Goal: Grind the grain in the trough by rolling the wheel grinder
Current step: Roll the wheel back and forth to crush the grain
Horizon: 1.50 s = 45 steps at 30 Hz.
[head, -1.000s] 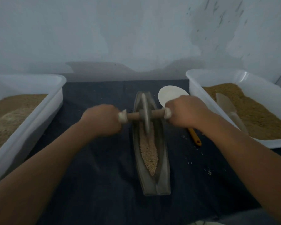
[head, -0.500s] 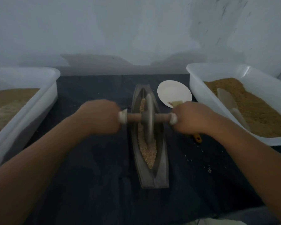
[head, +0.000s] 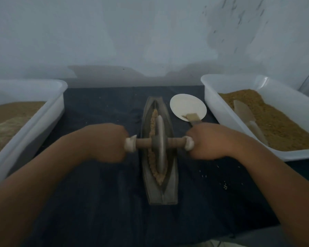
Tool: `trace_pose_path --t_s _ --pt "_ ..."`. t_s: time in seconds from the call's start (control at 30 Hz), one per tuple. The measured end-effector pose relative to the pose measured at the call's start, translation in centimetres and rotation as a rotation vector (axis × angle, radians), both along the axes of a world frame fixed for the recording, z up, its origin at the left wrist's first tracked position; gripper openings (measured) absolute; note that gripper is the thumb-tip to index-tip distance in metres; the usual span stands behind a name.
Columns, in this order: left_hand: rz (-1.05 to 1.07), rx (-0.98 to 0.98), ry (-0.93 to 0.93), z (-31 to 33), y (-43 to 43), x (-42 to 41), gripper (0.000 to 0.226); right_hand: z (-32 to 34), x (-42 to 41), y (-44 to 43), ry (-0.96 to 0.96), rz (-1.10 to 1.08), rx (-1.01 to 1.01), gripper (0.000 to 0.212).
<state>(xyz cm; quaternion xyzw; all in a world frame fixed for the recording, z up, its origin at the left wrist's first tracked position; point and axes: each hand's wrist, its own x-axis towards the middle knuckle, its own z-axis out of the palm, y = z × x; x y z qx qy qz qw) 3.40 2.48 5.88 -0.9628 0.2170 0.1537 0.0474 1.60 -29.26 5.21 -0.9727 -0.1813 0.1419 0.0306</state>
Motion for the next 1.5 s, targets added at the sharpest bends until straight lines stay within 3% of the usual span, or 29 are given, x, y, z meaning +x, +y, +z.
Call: trace_pose_path --t_s 0.07,0.23,0.33,0.4,0.53,0.6,0.7,0.83,0.93,1.07,1.2,1.27,1.5 --pt "-0.002 0.016 -0.04 0.1 -0.3 0.6 0.022 -0.3 0.7 0.1 0.002 -0.03 0.002 0.025" --pt "0.157 -0.082 -0.361 2.0 -2.8 6.5 0.03 -1.2 8.2 1.9 -0.396 -0.292 -0.048 0.037" --pt "0.192 -0.113 -0.294 2.3 -3.3 8.0 0.03 -0.2 9.8 2.5 -0.499 -0.264 -0.049 0.034" --pt "0.174 -0.097 -0.205 2.3 -3.0 7.3 0.03 0.7 9.2 2.3 -0.351 -0.219 -0.077 0.027" --pt "0.062 0.008 -0.011 0.7 -1.6 3.5 0.02 1.0 4.3 1.4 0.206 -0.182 -0.034 0.014" --pt "0.011 0.036 0.008 0.1 -1.0 2.7 0.022 0.8 2.6 1.2 0.242 -0.153 -0.04 0.016" --pt "0.027 0.019 -0.081 0.2 -0.9 4.1 0.026 0.9 3.7 1.7 0.089 -0.116 -0.074 0.016" --pt "0.182 -0.131 -0.366 0.5 -2.2 7.6 0.043 1.1 8.5 2.7 -0.416 -0.176 -0.106 0.016" --pt "0.234 -0.171 -0.438 -0.1 -2.6 9.0 0.035 1.2 10.2 3.0 -0.533 -0.172 -0.125 0.016" --pt "0.168 -0.16 -0.253 -1.0 -1.4 6.2 0.022 1.7 8.0 3.0 -0.279 -0.125 -0.087 0.012" --pt "0.064 -0.162 -0.005 -1.5 1.2 0.0 0.021 1.8 1.9 2.2 0.089 -0.011 -0.092 0.018" --pt "0.069 -0.154 0.042 -1.7 1.8 -1.0 0.024 1.6 1.3 2.0 0.102 0.031 -0.101 0.018" --pt "0.19 -0.113 -0.321 1.2 -2.5 7.2 0.041 1.0 8.0 3.0 -0.45 -0.182 -0.05 0.024"
